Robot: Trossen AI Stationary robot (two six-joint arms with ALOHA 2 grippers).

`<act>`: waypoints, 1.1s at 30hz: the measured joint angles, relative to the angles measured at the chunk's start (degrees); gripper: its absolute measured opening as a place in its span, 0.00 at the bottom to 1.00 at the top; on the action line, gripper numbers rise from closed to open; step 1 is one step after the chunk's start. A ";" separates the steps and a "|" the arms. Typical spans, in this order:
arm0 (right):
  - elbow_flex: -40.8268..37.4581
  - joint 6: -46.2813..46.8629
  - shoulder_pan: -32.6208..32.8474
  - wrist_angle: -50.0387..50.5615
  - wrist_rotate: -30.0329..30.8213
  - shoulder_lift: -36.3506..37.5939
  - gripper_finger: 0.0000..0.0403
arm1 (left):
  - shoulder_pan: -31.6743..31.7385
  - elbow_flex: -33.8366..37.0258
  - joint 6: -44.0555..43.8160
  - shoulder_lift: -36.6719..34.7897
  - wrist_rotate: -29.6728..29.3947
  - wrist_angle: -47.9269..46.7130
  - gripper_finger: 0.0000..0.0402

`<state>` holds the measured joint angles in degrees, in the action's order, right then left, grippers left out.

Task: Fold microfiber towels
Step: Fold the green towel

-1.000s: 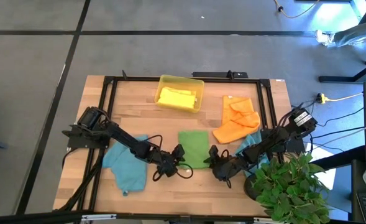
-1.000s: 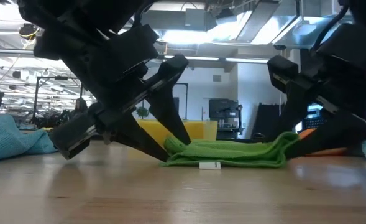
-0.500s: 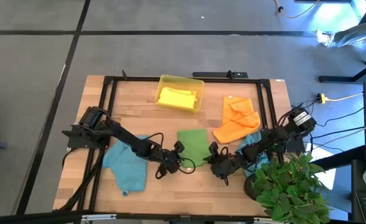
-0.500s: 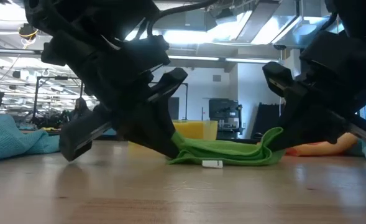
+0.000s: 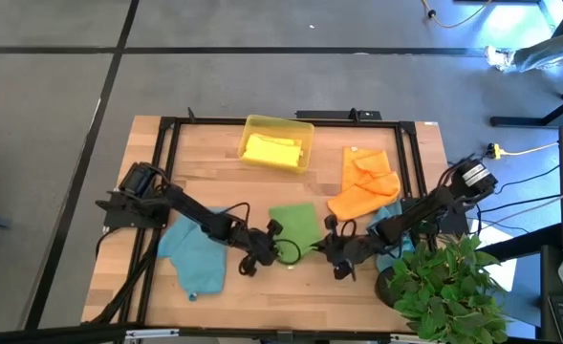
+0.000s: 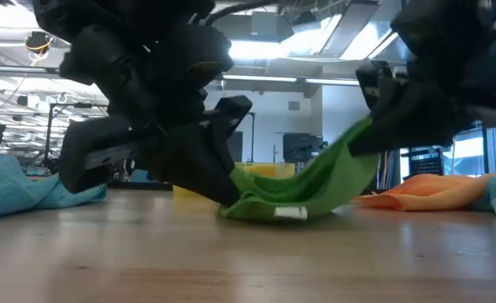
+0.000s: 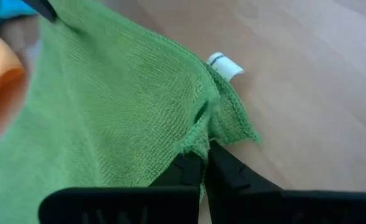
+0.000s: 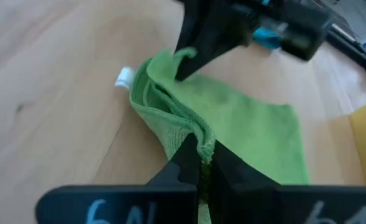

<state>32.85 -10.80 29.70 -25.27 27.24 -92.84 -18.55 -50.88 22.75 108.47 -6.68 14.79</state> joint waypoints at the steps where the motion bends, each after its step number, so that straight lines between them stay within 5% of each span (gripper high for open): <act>1: 0.02 0.50 -0.21 0.02 0.05 0.60 0.02 | 0.46 0.12 -0.52 -0.08 0.83 0.05 0.00; 10: -2.27 7.73 -4.38 0.88 -1.44 1.45 0.02 | 5.12 8.64 -7.58 -2.64 9.58 11.76 0.00; 23: -3.28 10.64 -10.40 -4.28 -2.92 1.41 0.02 | 9.14 15.13 -16.50 -6.78 10.97 21.29 0.00; 33: -3.26 13.88 -18.67 -4.49 -5.68 1.34 0.02 | 16.15 21.47 -27.30 -6.78 18.94 33.42 0.00</act>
<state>29.58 3.08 11.04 -29.75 21.56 -91.50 -2.40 -29.41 -4.55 101.69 12.26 48.21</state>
